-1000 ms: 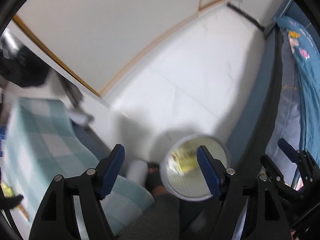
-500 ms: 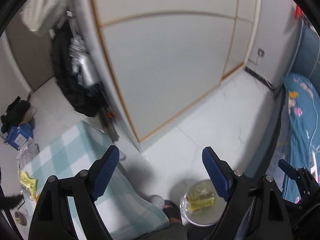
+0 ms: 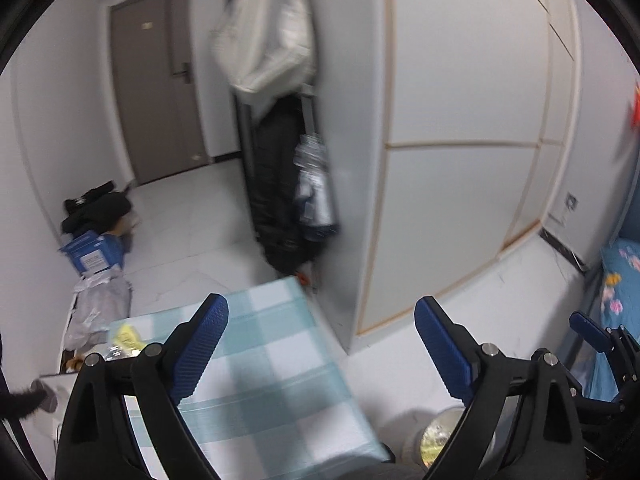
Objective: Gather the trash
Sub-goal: 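Move both open grippers back over the table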
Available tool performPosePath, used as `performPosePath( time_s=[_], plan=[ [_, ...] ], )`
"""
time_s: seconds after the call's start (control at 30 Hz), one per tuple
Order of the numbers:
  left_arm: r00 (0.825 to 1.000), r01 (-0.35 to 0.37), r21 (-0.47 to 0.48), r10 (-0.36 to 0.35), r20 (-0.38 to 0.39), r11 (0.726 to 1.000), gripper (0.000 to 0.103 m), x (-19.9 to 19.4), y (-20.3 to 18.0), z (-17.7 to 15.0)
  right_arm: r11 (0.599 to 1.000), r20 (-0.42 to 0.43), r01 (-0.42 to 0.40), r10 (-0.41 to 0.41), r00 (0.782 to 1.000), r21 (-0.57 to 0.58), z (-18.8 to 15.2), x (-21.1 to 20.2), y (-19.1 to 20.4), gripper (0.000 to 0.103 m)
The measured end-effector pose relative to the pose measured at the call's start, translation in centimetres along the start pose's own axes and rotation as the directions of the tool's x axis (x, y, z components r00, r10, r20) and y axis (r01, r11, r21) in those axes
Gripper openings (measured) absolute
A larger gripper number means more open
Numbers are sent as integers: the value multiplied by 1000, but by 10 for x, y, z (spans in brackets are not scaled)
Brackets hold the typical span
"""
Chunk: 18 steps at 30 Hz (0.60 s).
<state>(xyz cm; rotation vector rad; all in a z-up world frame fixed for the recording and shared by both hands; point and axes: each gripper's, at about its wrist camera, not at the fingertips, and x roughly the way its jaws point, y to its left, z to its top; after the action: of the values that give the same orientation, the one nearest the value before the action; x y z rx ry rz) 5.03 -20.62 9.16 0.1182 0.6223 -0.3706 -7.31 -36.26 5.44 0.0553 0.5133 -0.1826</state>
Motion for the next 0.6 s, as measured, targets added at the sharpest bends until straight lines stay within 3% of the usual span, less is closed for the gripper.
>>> performPosePath(
  time_s=[0.27,0.6],
  plan=[
    [992,-105,-124,112,55,987,99,-21,72,-7,984,59,-144,151,987,-101,30,3,85,78],
    [974,-211,-278,224,15,937,100,-14,158,-31,941,49,-295,307,951,-164,49,36,180,84]
  ],
)
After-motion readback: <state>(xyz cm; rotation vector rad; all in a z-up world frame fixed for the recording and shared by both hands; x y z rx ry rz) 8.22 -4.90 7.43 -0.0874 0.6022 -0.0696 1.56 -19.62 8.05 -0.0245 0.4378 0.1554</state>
